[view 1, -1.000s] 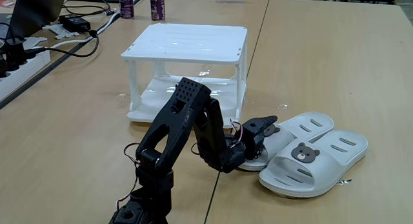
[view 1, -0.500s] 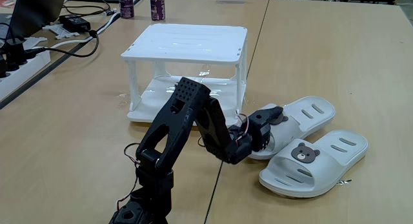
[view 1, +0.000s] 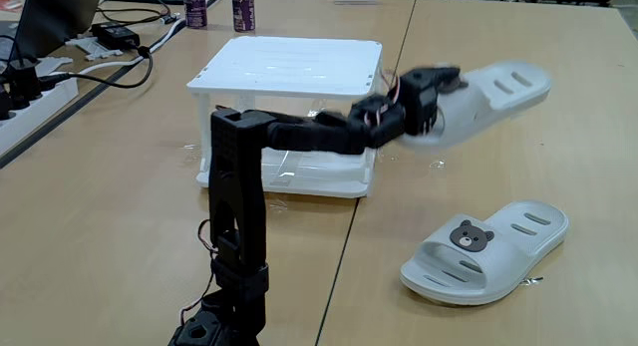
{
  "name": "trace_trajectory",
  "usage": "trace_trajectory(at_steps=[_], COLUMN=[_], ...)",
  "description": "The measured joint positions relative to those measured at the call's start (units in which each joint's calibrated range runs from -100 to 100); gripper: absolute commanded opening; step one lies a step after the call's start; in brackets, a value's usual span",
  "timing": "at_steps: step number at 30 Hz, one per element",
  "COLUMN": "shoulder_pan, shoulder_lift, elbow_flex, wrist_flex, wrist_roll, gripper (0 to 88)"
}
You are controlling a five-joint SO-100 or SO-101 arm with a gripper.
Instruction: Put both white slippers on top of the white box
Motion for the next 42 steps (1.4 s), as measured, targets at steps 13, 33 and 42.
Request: trace_trajectory(at_steps=[13, 33, 42], shoulder_pan=[0.0, -10.41, -32.06], shoulder_lift=[-1.24, -1.32, -1.32], elbow_flex=[-26.06, -43.67, -43.67], wrist_flex=[28.84, 42.92, 42.92], wrist_roll=[0.0, 0.0, 0.0], gripper=[0.8, 0.8, 0.8])
